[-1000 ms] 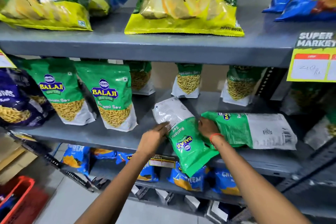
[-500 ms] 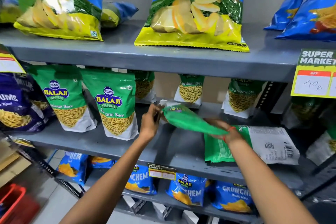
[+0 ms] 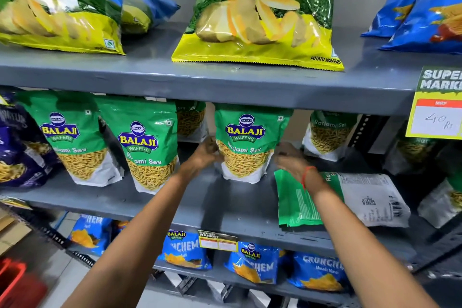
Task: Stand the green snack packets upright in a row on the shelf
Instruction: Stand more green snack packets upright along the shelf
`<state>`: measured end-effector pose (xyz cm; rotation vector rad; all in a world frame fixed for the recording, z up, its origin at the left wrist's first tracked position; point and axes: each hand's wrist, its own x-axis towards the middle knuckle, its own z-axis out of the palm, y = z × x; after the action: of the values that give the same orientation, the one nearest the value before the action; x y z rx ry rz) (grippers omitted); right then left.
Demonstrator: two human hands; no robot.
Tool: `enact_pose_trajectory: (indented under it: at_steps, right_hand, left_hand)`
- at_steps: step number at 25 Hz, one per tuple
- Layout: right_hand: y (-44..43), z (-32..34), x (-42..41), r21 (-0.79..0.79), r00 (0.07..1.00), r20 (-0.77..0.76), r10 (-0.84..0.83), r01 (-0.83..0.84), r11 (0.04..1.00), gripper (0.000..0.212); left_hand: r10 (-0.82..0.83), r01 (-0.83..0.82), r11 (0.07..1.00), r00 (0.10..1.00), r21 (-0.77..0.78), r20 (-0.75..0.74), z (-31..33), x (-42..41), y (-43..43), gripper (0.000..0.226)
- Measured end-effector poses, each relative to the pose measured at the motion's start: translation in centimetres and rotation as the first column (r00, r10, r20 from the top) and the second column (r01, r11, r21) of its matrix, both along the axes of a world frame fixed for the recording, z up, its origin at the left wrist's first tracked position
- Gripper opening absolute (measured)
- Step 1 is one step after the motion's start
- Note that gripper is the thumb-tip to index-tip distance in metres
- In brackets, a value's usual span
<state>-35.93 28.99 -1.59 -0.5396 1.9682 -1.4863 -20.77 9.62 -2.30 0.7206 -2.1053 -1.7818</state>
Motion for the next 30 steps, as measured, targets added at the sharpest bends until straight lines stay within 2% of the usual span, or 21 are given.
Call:
enact_pose_trajectory:
  at_steps: [1, 2, 4, 5, 9, 14, 16, 18, 20, 22, 23, 24, 25, 27, 28, 29, 30]
  right_hand:
    - [-0.1, -0.7, 0.2, 0.032, 0.992, -0.078, 0.102, -0.099, 0.995, 0.044]
    - [-1.3, -1.7, 0.7, 0.052, 0.978, -0.073, 0.197, -0.193, 0.98, 0.058]
    - [-2.1, -3.2, 1.2, 0.052, 0.968, -0.075, 0.24, -0.236, 0.97, 0.074]
    - [-2.1, -3.3, 1.4, 0.026, 0.971, -0.089, 0.22, -0.218, 0.976, 0.079]
    - [-1.7, -3.6, 2.4, 0.035, 0.975, -0.134, 0.175, -0.172, 0.984, 0.087]
    - [-0.7, -6.0, 3.8, 0.044, 0.956, -0.112, 0.272, -0.269, 0.962, 0.095]
    - [-0.5, -6.0, 4.9, 0.026, 0.95, -0.134, 0.28, -0.28, 0.96, 0.092]
    - [-0.4, -5.1, 5.9, 0.023, 0.953, -0.147, 0.266, -0.266, 0.964, 0.081]
    - [-0.2, -5.1, 6.2, 0.044, 0.958, -0.146, 0.246, -0.242, 0.969, 0.072]
    - [0.4, -4.8, 6.9, 0.07, 0.958, -0.206, 0.2, -0.189, 0.979, 0.057]
    - [0.8, -5.0, 7.0, 0.107, 0.946, -0.289, 0.146, -0.119, 0.987, 0.047]
    - [1.5, -5.2, 7.1, 0.154, 0.906, -0.415, 0.09, -0.027, 0.988, 0.039]
    - [2.5, -5.4, 7.1, 0.203, 0.814, -0.578, 0.056, 0.077, 0.976, 0.035]
    - [5.2, -6.5, 6.6, 0.241, 0.507, -0.859, 0.067, 0.285, 0.928, 0.038]
    - [6.8, -7.0, 6.3, 0.243, 0.379, -0.921, 0.089, 0.38, 0.892, 0.04]
    - [8.5, -7.8, 5.9, 0.249, 0.303, -0.945, 0.119, 0.436, 0.865, 0.042]
    - [9.9, -8.5, 5.6, 0.276, 0.274, -0.948, 0.163, 0.449, 0.85, 0.044]
  left_hand:
    - [-0.089, 0.088, 0.995, 0.996, 0.049, 0.019, -0.4, -0.1, 0.1, 0.056]
    - [-0.132, 0.129, 0.99, 0.989, 0.053, 0.062, -1.1, 0.3, -0.4, 0.069]
    - [-0.151, 0.15, 0.989, 0.984, 0.015, 0.09, -2.2, 0.3, -0.1, 0.093]
    - [-0.151, 0.151, 0.988, 0.986, 0.008, 0.071, -2.5, 0.2, 0.1, 0.097]
    - [-0.14, 0.141, 0.99, 0.989, -0.006, 0.044, -2.8, 0.5, 0.7, 0.099]
    - [-0.171, 0.172, 0.985, 0.984, -0.004, 0.05, -3.2, 3.8, 1.3, 0.085]
    - [-0.179, 0.178, 0.984, 0.983, 0.013, 0.05, -3.1, 4.8, 1.4, 0.084]
    - [-0.159, 0.16, 0.987, 0.984, 0.0, 0.076, -3.0, 5.4, 1.6, 0.087]
    - [-0.098, 0.131, 0.984, 0.963, -0.118, 0.251, -3.0, 5.4, 1.6, 0.082]
    - [-0.006, 0.14, 0.958, 0.883, -0.251, 0.47, -2.5, 5.4, 2.2, 0.056]
    - [-0.045, 0.169, 0.968, 0.845, -0.186, 0.532, -2.2, 5.3, 3.2, 0.047]
    - [-0.139, 0.207, 0.977, 0.817, -0.059, 0.559, -2.0, 5.1, 4.5, 0.041]
    - [-0.241, 0.254, 0.966, 0.796, 0.056, 0.555, -1.7, 4.9, 6.1, 0.037]
    - [-0.372, 0.329, 0.928, 0.791, 0.175, 0.485, -1.4, 3.5, 9.1, 0.03]
    - [-0.403, 0.344, 0.915, 0.806, 0.211, 0.434, -1.6, 2.7, 10.7, 0.027]
    - [-0.405, 0.338, 0.913, 0.825, 0.229, 0.395, -2.0, 1.6, 12.0, 0.027]
    - [-0.381, 0.309, 0.921, 0.844, 0.238, 0.378, -2.5, 0.7, 13.0, 0.028]
